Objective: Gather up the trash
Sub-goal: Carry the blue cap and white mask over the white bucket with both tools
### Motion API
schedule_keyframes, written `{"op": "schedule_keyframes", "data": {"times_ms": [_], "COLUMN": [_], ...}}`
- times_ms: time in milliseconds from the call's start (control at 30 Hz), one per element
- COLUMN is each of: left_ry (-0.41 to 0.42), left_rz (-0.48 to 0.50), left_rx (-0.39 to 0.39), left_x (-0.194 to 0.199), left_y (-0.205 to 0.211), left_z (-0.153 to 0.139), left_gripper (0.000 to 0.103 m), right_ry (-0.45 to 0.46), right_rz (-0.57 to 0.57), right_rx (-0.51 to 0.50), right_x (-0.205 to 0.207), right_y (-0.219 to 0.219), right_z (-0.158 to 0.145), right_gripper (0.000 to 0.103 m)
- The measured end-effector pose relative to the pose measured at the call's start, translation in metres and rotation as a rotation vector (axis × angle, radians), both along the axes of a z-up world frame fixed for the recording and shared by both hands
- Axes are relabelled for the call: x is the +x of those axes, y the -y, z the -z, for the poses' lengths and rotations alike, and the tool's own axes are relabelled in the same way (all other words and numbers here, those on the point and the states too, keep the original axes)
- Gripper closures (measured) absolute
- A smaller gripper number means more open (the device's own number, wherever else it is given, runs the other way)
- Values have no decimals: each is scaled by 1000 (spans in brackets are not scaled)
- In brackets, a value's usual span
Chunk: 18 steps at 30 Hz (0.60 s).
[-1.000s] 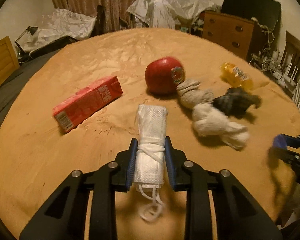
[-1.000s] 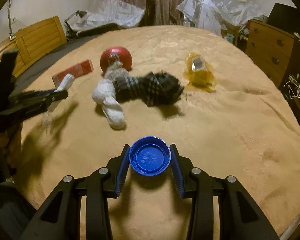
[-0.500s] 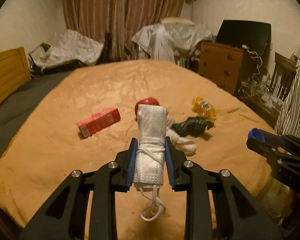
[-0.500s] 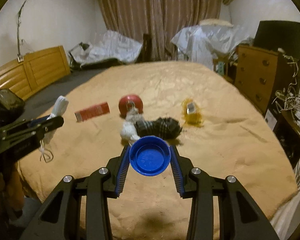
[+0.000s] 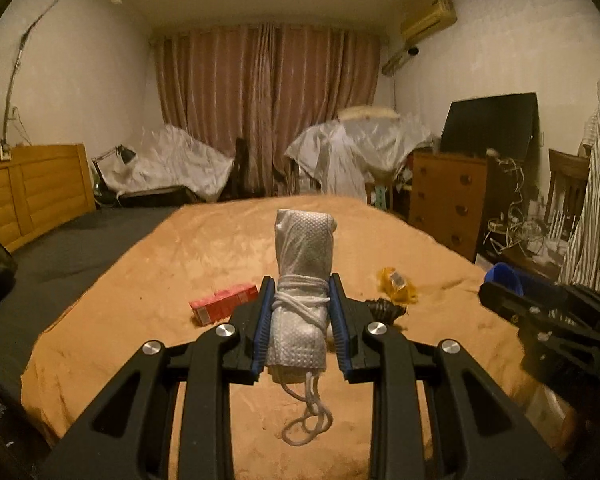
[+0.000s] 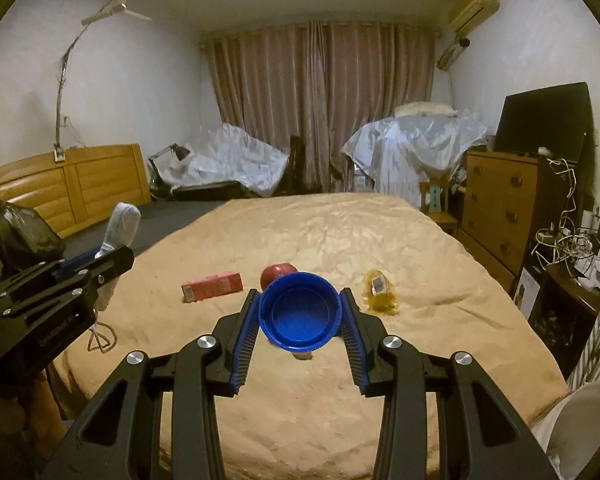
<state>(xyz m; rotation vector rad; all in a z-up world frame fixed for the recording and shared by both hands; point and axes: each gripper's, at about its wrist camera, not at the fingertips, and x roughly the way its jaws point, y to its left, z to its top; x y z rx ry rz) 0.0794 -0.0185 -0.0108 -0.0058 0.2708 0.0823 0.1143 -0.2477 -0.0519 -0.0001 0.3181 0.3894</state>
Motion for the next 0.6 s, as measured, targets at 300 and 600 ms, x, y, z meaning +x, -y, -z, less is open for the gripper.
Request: {"op": "schedule_keyframes", "data": {"times_ms": [300, 600], "left_ry": [35, 36], "left_rz": [13, 20], "left_rx": [-2, -5], "left_x": [-12, -15], "left_y": [9, 8], "left_z": [-6, -7], "left_gripper": [77, 77], "right_ry": [35, 35], "right_rz": [26, 25], "right_rx": [27, 26], "right_x": [-32, -35], "right_y": [8, 7], "right_z": [-12, -14], "right_gripper": [62, 62]}}
